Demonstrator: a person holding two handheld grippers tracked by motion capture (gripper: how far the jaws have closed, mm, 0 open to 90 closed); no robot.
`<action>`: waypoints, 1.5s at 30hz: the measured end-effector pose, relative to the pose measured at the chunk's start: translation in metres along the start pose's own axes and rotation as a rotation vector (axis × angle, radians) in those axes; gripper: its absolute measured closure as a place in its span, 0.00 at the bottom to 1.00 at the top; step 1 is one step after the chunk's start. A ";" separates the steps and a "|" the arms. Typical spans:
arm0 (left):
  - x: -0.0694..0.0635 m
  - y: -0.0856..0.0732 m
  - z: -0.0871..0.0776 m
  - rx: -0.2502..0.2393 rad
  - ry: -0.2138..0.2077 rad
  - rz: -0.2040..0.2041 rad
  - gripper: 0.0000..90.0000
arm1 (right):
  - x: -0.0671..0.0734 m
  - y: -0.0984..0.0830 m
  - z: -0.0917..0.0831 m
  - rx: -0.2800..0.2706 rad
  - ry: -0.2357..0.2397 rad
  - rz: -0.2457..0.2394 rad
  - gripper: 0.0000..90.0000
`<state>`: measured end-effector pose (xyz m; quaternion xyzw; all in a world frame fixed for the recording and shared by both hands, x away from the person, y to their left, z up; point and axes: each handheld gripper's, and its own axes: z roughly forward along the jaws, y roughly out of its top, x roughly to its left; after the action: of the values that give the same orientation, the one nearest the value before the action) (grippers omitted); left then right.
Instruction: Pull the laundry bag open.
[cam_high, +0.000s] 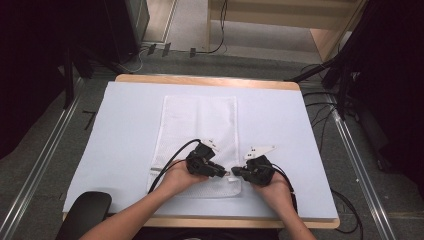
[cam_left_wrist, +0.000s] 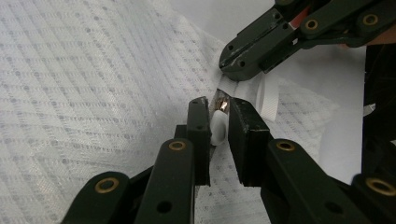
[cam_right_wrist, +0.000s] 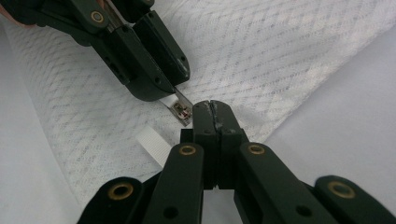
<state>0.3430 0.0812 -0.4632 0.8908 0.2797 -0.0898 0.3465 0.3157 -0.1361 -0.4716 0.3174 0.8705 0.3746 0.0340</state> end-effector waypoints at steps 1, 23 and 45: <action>0.000 0.000 -0.001 0.004 0.001 0.001 0.88 | 0.000 0.000 0.000 -0.001 0.001 0.000 1.00; 0.006 0.000 0.004 0.005 -0.068 -0.073 0.98 | 0.002 0.000 0.000 0.002 -0.006 -0.046 1.00; 0.009 0.001 -0.002 0.044 -0.091 -0.080 0.98 | -0.001 -0.003 0.001 -0.013 0.025 -0.066 1.00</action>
<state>0.3509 0.0857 -0.4648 0.8815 0.2970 -0.1500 0.3351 0.3148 -0.1377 -0.4740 0.2835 0.8784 0.3830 0.0375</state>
